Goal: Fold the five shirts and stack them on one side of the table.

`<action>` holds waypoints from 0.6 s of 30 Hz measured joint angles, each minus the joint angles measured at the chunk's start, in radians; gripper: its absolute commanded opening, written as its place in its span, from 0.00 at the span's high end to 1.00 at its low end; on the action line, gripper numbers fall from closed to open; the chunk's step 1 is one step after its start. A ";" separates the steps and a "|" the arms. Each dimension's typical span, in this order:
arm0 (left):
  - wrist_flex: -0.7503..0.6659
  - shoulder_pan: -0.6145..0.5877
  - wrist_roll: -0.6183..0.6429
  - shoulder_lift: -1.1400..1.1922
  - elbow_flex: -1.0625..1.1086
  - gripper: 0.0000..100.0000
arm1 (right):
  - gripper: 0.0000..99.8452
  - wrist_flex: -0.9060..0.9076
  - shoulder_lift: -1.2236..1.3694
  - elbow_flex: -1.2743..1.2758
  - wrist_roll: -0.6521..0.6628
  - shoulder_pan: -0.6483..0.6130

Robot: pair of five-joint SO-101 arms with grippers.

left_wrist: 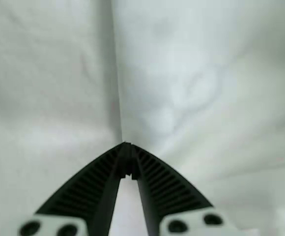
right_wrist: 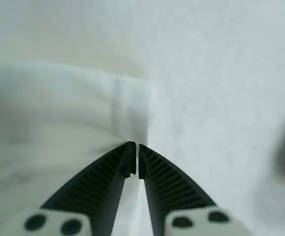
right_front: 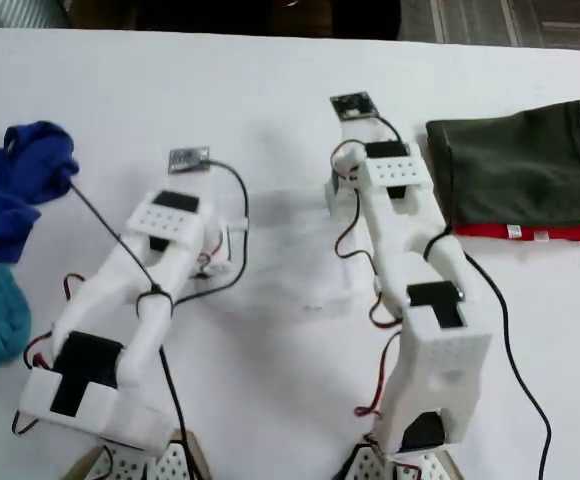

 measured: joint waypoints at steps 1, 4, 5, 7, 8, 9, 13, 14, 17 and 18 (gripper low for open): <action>0.037 0.000 0.000 0.000 -0.049 0.97 | 0.98 0.021 -0.035 0.000 0.002 0.000; 0.147 -0.021 0.000 0.000 -0.209 0.97 | 0.98 0.097 -0.147 0.000 0.002 0.000; 0.175 -0.032 0.000 0.000 -0.259 0.97 | 0.98 0.124 -0.183 0.002 0.002 0.000; 0.195 -0.054 0.000 0.000 -0.334 0.97 | 0.98 0.155 -0.247 0.038 0.002 -0.008; 0.190 -0.063 0.000 0.000 -0.348 0.97 | 0.98 0.161 -0.273 0.069 0.002 -0.020; 0.169 -0.071 0.000 0.000 -0.351 0.97 | 0.98 0.160 -0.292 0.106 0.002 -0.035; -0.008 -0.068 0.002 0.002 -0.285 0.97 | 0.98 0.066 -0.321 0.296 0.002 -0.097; -0.061 -0.068 0.002 0.002 -0.249 0.97 | 0.98 0.028 -0.321 0.341 0.002 -0.097; -0.221 -0.057 0.002 0.002 -0.130 0.97 | 0.98 -0.092 -0.321 0.434 0.002 -0.092; -0.269 -0.046 0.002 0.002 -0.092 0.97 | 0.98 -0.120 -0.321 0.448 0.002 -0.094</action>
